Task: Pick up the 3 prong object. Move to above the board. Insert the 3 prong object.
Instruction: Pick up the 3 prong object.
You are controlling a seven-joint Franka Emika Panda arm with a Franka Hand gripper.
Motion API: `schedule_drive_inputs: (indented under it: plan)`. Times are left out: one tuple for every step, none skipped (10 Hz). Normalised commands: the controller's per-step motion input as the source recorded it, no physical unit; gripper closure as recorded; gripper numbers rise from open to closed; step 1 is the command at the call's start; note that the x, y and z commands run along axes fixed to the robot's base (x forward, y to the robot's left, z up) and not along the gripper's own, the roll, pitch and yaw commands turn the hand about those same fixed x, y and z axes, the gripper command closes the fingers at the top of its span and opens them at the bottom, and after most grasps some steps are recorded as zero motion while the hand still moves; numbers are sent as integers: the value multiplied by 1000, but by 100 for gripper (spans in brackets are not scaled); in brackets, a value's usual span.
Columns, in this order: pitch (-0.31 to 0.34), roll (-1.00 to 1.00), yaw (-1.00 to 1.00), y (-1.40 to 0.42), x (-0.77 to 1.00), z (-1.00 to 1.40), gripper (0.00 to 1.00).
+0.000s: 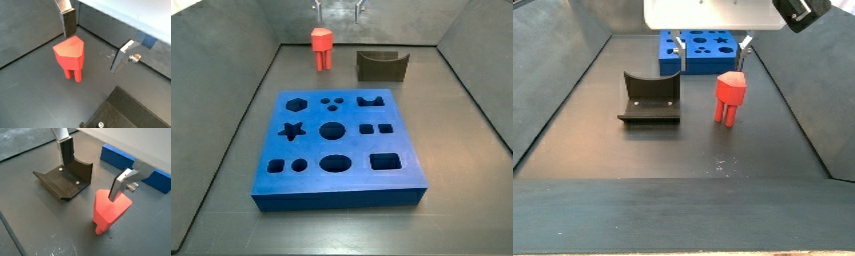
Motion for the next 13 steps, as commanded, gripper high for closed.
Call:
schedule_drive_inputs:
  plan:
    - [-120, 0, -11, -11, -283, -157, 0]
    - [-94, 77, -34, -6, -434, -294, 0]
    - [-189, 86, -60, -34, -514, -351, 0]
    - [-111, 91, -69, 0, -500, -317, 0]
    - [-57, 129, -60, 0, -517, -317, 0]
    - [-74, 131, -26, 0, -366, -329, 0]
    - [-154, 103, 0, 0, -43, -400, 0]
    - [-140, 254, 0, 0, 0, -557, 0]
    - [-54, 371, 0, 0, 14, -620, 0]
    - [-3, 69, 0, 0, 0, 0, 0]
    - [0, 0, 0, 0, 0, 0, 100]
    - [0, 0, 0, 0, 0, 0, 100]
    - [0, 0, 0, 0, 0, 0, 100]
